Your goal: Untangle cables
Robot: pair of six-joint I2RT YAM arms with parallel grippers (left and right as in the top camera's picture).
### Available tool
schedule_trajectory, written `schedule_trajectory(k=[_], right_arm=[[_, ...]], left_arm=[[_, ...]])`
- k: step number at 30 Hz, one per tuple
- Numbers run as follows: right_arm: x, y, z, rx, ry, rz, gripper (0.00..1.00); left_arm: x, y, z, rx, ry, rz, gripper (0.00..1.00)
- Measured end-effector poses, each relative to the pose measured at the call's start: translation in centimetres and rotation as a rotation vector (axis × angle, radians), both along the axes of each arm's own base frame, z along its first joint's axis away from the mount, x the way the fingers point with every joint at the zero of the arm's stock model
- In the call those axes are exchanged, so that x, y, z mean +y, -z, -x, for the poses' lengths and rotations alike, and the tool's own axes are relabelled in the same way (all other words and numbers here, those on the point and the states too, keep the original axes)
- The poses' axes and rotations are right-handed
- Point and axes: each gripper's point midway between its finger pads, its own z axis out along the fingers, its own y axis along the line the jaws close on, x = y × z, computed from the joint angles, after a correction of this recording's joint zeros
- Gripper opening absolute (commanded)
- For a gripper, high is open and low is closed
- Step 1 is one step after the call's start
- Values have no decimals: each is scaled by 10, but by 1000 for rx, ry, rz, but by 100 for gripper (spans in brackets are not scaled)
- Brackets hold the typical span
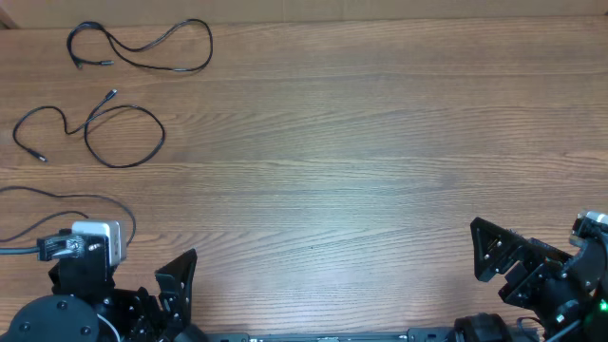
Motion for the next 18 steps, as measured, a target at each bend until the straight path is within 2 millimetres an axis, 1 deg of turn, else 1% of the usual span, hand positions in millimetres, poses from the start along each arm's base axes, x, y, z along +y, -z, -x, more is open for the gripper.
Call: schedule_trajectory(k=[18], right_arm=[[0, 0, 0, 1, 0, 0, 100]], left_arm=[[1, 1, 1, 5, 0, -5, 99]])
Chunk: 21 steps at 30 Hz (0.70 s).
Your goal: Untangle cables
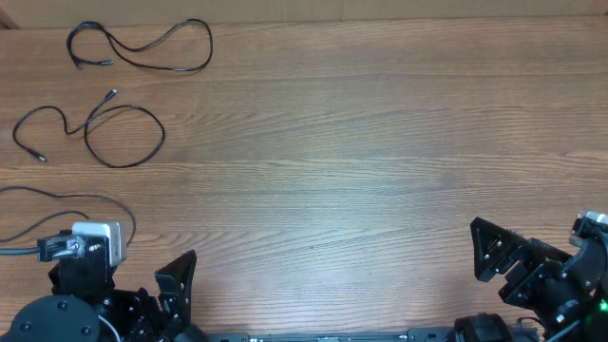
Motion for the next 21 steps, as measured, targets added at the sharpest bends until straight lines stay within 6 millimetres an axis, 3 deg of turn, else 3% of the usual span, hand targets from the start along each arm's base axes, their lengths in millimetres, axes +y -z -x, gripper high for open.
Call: schedule_trajectory(k=[14, 19, 21], right_arm=[[-5, 1, 0, 2, 19, 21, 100], [-23, 1, -14, -44, 97, 112, 100], [-25, 0, -30, -115, 96, 149, 100]], left_arm=[[0, 0, 0, 0, 0, 0, 100], [0, 0, 0, 0, 0, 0, 100], [0, 0, 0, 0, 0, 0, 99]])
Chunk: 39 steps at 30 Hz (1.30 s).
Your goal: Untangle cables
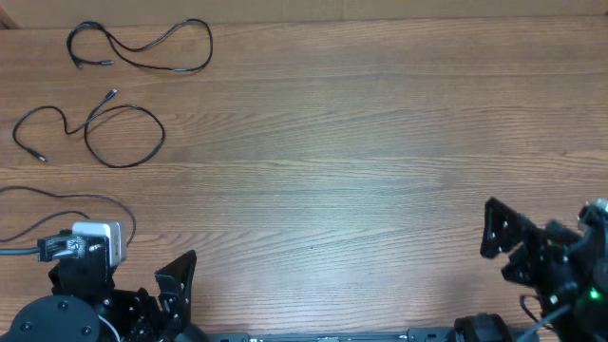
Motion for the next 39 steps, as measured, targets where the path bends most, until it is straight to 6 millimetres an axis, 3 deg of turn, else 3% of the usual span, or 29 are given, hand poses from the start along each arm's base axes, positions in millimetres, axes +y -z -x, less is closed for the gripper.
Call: schedule_trajectory(k=[4, 10, 14, 17, 33, 39], right_arm=[[4, 6, -32, -154, -44, 76, 100], [8, 67, -56, -228, -94, 157, 100], [10, 86, -66, -347, -97, 171, 100], [10, 92, -68, -435, -89, 173, 100], [6, 133, -78, -573, -64, 209, 100], [5, 158, -80, -495, -77, 211, 100]], left_arm=[[0, 0, 0, -1, -3, -1, 100], [1, 0, 0, 0, -3, -3, 100], [1, 0, 0, 0, -7, -2, 99], [1, 0, -1, -1, -7, -2, 100], [1, 0, -1, -1, -7, -2, 100], [1, 0, -1, -1, -7, -2, 100]])
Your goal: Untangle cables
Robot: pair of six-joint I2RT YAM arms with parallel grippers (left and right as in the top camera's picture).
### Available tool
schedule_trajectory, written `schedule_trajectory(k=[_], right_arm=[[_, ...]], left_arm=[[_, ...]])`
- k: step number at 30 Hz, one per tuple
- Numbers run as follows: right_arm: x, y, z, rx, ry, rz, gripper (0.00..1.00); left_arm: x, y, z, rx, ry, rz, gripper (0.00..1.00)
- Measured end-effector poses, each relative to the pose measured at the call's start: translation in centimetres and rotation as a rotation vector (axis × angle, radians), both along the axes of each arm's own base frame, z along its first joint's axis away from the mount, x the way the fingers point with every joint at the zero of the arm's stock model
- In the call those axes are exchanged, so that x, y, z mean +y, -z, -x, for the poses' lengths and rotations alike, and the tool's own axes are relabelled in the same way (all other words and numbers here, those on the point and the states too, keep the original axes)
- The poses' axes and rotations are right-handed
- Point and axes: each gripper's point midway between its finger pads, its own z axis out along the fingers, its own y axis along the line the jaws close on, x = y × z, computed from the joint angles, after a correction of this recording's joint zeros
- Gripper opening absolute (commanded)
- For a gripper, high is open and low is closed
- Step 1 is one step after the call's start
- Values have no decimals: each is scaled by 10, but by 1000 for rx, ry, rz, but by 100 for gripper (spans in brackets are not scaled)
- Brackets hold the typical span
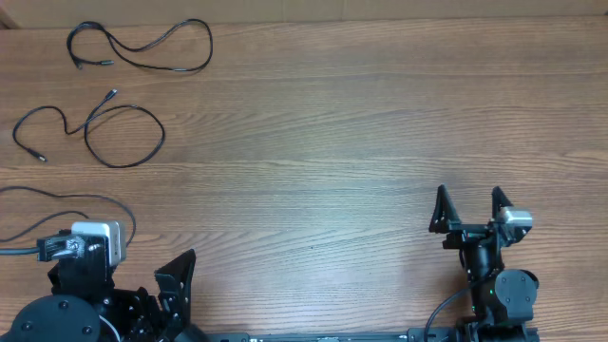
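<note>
Two thin black cables lie apart at the far left of the table. One cable (142, 46) curves along the back edge. The other cable (104, 136) forms a loop below it, its two ends free. My right gripper (467, 207) is open near the front right, fingers pointing toward the back, nothing between them. My left gripper (180, 271) rests at the front left corner, well short of both cables; only one dark finger shows, so whether it is open cannot be made out.
A thin black wire (71, 199) curves from the left edge to the left arm's white wrist camera (95, 237). The wooden table (361, 123) stretches wide between the cables and the right arm.
My right gripper has moved left from the front right corner and turned, so its open fingers now point straight toward the back. The cables and the left arm are unchanged.
At the two oldest moments both arms sat at the front corners, the cables lying separate at the far left. Then the right gripper had risen slightly at the right edge. Now it stands further left, open and facing the back.
</note>
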Motion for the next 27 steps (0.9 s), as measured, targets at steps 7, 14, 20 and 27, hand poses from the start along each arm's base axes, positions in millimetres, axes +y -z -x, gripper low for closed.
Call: schedule_trajectory(k=[7, 14, 20, 27], right_arm=[[2, 3, 0, 14, -12, 6, 100], [4, 3, 0, 9, -28, 139, 100], [4, 4, 0, 5, -31, 233, 100], [4, 4, 0, 5, -31, 242, 100]], left_arm=[[0, 0, 0, 0, 0, 0, 100], [0, 0, 0, 0, 0, 0, 100], [0, 0, 0, 0, 0, 0, 99], [0, 0, 0, 0, 0, 0, 99]])
